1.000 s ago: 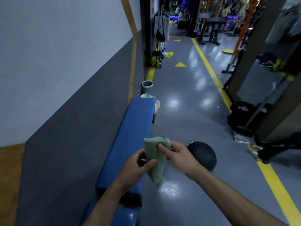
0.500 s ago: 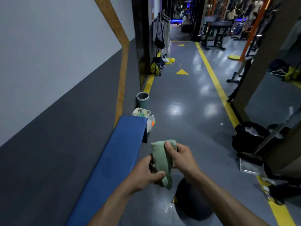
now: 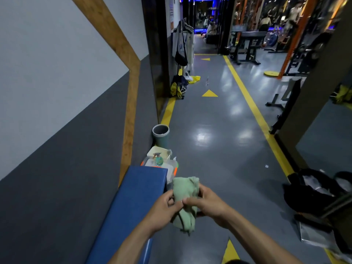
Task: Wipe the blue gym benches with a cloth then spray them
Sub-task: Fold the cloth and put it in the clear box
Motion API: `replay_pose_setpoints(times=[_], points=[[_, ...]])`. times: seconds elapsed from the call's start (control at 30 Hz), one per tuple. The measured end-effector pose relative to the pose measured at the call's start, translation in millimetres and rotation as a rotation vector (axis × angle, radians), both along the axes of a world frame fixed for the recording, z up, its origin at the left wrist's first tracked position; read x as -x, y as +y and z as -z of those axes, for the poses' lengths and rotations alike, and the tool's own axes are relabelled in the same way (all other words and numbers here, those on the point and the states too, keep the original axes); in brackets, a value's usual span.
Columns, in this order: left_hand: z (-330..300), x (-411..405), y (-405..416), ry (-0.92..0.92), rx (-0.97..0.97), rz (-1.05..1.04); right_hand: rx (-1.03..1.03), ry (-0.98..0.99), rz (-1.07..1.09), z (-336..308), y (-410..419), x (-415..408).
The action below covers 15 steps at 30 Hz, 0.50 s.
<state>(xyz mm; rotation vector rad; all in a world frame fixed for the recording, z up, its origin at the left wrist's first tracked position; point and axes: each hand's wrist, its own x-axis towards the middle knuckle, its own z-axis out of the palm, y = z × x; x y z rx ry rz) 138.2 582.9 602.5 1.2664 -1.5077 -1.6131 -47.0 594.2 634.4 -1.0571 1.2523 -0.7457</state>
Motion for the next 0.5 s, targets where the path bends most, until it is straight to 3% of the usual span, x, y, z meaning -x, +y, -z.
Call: replay_pose_setpoints(times=[0.23,0.5], points=[[13,20,-170,0.034,-0.078,0.071,-0.061,0.053,0.054,8,-151,19],[53,37,-336,0.04,-0.127,-0.186,-0.213,0.11,-0.142,47,-329,34]])
